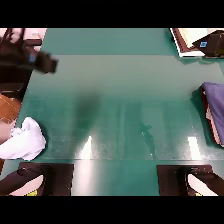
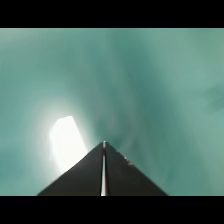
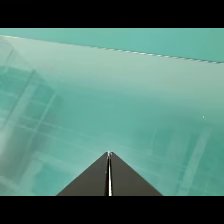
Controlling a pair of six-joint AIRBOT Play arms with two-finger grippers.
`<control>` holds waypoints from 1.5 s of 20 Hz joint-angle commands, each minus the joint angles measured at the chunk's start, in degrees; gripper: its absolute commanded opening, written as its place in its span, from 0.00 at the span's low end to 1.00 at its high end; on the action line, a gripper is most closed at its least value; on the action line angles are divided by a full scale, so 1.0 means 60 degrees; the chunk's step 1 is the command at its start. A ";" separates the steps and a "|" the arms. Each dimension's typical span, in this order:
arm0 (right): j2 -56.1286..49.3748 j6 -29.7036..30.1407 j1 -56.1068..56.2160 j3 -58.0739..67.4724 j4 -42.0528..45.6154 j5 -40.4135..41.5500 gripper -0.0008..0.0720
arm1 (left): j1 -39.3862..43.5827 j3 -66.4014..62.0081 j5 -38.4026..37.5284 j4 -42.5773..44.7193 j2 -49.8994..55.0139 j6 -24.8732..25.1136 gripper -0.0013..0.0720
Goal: Fold the shirts.
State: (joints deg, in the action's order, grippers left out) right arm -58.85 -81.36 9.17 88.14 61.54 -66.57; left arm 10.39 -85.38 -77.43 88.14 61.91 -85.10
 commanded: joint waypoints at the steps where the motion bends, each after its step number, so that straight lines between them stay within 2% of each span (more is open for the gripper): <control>1: 0.0004 -0.0004 0.0007 0.0004 0.0000 -0.0004 0.03 | -0.1326 0.2160 -0.1668 0.1800 -0.1162 -0.0401 0.06; 2: 0.0004 -0.0004 0.0007 0.0004 -0.0004 -0.0004 0.03 | -0.1657 0.2885 -0.1745 0.1934 -0.1417 -0.0539 0.12; 3: 0.0004 -0.0004 0.0007 0.0004 -0.0004 -0.0004 0.03 | -0.1985 0.3672 -0.1734 0.1967 -0.1614 -0.0532 0.62; 4: 0.0004 -0.0004 0.0007 0.0004 -0.0004 -0.0004 0.03 | -0.2259 0.4393 -0.1650 0.1996 -0.1749 -0.0572 1.00; 5: 0.0004 -0.0004 0.0007 0.0004 -0.0004 -0.0004 0.03 | -0.2532 0.5100 -0.1574 0.2036 -0.1814 -0.0565 0.91; 9: 0.0004 -0.0004 0.0007 0.0004 -0.0004 0.0000 0.03 | -0.3133 0.7155 -0.1042 0.2065 -0.1818 -0.0572 0.92; 12: 0.0004 -0.0004 0.0007 0.0004 -0.0004 0.0004 0.03 | -0.3129 0.7726 -0.0790 0.2065 -0.1818 -0.0790 0.90; 13: 0.0004 -0.0004 0.0007 0.0004 -0.0004 0.0011 0.03 | -0.3129 0.7701 -0.0765 0.2062 -0.1836 -0.0900 0.61; 14: 0.0004 -0.0004 0.0007 0.0004 -0.0004 0.0033 0.03 | -0.3129 0.7661 -0.0736 0.2051 -0.1883 -0.0889 0.18; 15: 0.0004 -0.0004 0.0007 0.0004 -0.0004 0.0033 0.03 | -0.3129 0.7544 -0.0707 0.2018 -0.1909 -0.0860 0.06; 17: 0.0007 -0.0004 0.0007 0.0007 -0.0007 0.0117 0.03 | -0.3118 0.6772 -0.0787 0.1861 -0.1912 -0.0841 0.06; 19: 0.0058 -0.0004 0.0007 0.0015 -0.0036 0.0645 0.03 | -0.3118 0.5140 -0.0758 0.1122 -0.2084 -0.0827 0.06; 23: 0.0477 -0.0007 0.0007 0.0015 -0.0091 0.2098 0.03 | -0.3118 0.1002 -0.0368 -0.1821 -0.2361 -0.0831 0.06; 26: 0.0692 -0.0007 0.0007 0.0018 -0.0091 0.2838 0.03 | -0.3002 -0.0780 0.0266 -0.4033 -0.2361 -0.0809 0.05; 30: 0.0696 -0.0011 0.0007 0.0015 -0.0087 0.3104 0.03 | -0.0984 -0.1115 0.1497 -0.3945 -0.2127 -0.0816 0.05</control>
State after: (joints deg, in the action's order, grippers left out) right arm -55.02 -81.45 9.17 88.20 61.01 -50.48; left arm -2.00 -88.47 -74.06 68.60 48.18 -90.04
